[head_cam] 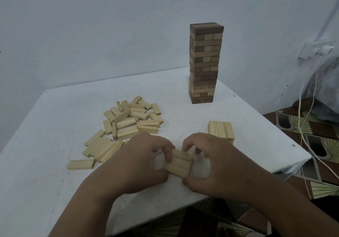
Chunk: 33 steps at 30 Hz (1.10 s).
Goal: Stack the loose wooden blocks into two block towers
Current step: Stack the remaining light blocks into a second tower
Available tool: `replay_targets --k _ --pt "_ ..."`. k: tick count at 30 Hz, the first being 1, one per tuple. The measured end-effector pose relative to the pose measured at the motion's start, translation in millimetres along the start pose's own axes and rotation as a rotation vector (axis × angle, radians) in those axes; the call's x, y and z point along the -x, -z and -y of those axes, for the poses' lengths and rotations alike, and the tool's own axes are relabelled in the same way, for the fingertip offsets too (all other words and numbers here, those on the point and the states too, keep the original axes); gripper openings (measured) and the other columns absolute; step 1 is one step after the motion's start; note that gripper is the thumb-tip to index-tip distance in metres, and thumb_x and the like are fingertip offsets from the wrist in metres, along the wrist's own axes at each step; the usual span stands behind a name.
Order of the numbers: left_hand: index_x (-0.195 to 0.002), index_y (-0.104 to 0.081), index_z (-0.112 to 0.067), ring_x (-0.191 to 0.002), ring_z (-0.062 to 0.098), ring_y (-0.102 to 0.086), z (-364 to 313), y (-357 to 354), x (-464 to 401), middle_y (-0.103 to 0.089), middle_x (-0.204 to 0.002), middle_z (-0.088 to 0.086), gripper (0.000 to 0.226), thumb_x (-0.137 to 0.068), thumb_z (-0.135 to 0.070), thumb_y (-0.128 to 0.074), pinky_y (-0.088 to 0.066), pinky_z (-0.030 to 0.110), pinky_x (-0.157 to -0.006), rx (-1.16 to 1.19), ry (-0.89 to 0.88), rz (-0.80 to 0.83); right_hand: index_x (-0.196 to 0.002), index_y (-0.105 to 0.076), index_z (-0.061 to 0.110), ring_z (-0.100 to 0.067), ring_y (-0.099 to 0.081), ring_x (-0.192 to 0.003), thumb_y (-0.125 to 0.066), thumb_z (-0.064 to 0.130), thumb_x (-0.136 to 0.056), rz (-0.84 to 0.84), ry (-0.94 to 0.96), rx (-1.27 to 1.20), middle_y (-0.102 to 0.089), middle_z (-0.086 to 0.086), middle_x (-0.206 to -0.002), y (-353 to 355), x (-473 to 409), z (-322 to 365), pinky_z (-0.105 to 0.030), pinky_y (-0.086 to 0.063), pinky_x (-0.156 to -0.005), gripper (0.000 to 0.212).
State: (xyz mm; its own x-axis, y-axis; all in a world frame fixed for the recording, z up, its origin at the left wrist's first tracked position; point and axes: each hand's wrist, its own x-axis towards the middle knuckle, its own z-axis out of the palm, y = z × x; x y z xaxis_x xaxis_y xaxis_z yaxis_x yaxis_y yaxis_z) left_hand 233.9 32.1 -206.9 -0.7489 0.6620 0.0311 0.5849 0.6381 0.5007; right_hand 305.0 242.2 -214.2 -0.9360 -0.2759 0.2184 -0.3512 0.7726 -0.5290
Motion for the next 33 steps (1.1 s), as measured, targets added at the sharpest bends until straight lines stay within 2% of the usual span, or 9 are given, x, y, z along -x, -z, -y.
replay_targets --k 3,5,8,11,13,17,22,28,33 --pt "-0.088 -0.053 -0.047 -0.100 0.000 -0.049 -1 1 1 -0.061 -0.109 -0.026 0.032 -0.064 -0.044 -0.074 -0.049 0.033 -0.084 0.033 0.027 -0.006 -0.097 -0.044 0.042 0.000 -0.049 -0.090 -0.071 0.053 -0.066 0.006 -0.055 0.026 -0.052 0.022 -0.092 1 2 0 -0.020 -0.040 -0.067 0.043" --pt "-0.091 -0.052 -0.045 -0.098 0.000 -0.051 -3 2 1 -0.061 -0.108 -0.028 0.036 -0.064 -0.040 -0.076 -0.046 0.027 -0.078 0.058 0.008 -0.025 -0.095 -0.044 0.041 -0.003 -0.050 -0.085 -0.072 0.051 -0.065 -0.015 -0.059 0.012 -0.052 0.020 -0.087 2 3 1 -0.022 -0.044 -0.065 0.042" --pt "-0.095 -0.052 -0.042 -0.096 0.003 -0.053 -8 2 -2 -0.063 -0.109 -0.023 0.041 -0.066 -0.035 -0.079 -0.041 0.023 -0.070 0.117 -0.011 -0.112 -0.096 -0.046 0.037 -0.006 -0.050 -0.080 -0.075 0.044 -0.063 -0.088 -0.092 -0.037 -0.050 0.017 -0.084 13 5 2 -0.018 -0.040 -0.061 0.044" --pt "-0.102 -0.049 -0.042 -0.100 0.003 -0.052 -20 -4 -11 -0.060 -0.113 -0.024 0.041 -0.072 -0.036 -0.076 -0.038 0.018 -0.071 0.177 -0.053 -0.223 -0.097 -0.048 0.037 -0.009 -0.054 -0.082 -0.077 0.037 -0.063 -0.207 -0.105 -0.048 -0.054 0.012 -0.085 28 7 -3 -0.024 -0.048 -0.062 0.045" --pt "-0.110 -0.046 -0.043 -0.105 -0.001 -0.049 -31 -12 -20 -0.056 -0.116 -0.026 0.042 -0.078 -0.039 -0.073 -0.038 0.015 -0.073 0.190 -0.069 -0.274 -0.097 -0.046 0.039 -0.012 -0.058 -0.091 -0.077 0.037 -0.064 -0.273 -0.118 -0.062 -0.058 0.012 -0.093 36 9 -12 -0.028 -0.054 -0.065 0.046" --pt "-0.115 -0.040 -0.044 -0.109 0.000 -0.048 -52 -33 -42 -0.051 -0.117 -0.025 0.043 -0.086 -0.034 -0.070 -0.044 0.020 -0.084 0.231 -0.091 -0.337 -0.106 -0.041 0.042 -0.006 -0.052 -0.105 -0.079 0.036 -0.067 -0.339 -0.179 -0.063 -0.056 0.023 -0.109 45 14 -39 -0.019 -0.051 -0.075 0.055" --pt "-0.114 -0.031 -0.051 -0.112 0.009 -0.047 -69 -50 -63 -0.050 -0.123 -0.018 0.052 -0.087 -0.025 -0.067 -0.047 0.037 -0.094 0.208 -0.049 -0.319 -0.110 -0.040 0.041 0.005 -0.049 -0.109 -0.081 0.042 -0.069 -0.369 -0.249 -0.092 -0.051 0.033 -0.112 47 19 -60 -0.015 -0.041 -0.084 0.058" --pt "-0.112 -0.027 -0.053 -0.110 0.011 -0.047 -77 -59 -75 -0.052 -0.125 -0.016 0.055 -0.086 -0.026 -0.067 -0.048 0.041 -0.095 0.196 -0.012 -0.305 -0.107 -0.038 0.040 0.004 -0.051 -0.108 -0.080 0.032 -0.073 -0.392 -0.274 -0.100 -0.056 0.025 -0.117 43 22 -71 -0.010 -0.038 -0.083 0.055" --pt "-0.115 -0.025 -0.053 -0.108 0.008 -0.047 -77 -61 -78 -0.052 -0.125 -0.021 0.060 -0.084 -0.026 -0.069 -0.049 0.040 -0.094 0.182 0.012 -0.296 -0.110 -0.038 0.039 0.005 -0.052 -0.108 -0.082 0.034 -0.071 -0.382 -0.294 -0.093 -0.055 0.025 -0.118 41 21 -76 -0.008 -0.038 -0.081 0.059"
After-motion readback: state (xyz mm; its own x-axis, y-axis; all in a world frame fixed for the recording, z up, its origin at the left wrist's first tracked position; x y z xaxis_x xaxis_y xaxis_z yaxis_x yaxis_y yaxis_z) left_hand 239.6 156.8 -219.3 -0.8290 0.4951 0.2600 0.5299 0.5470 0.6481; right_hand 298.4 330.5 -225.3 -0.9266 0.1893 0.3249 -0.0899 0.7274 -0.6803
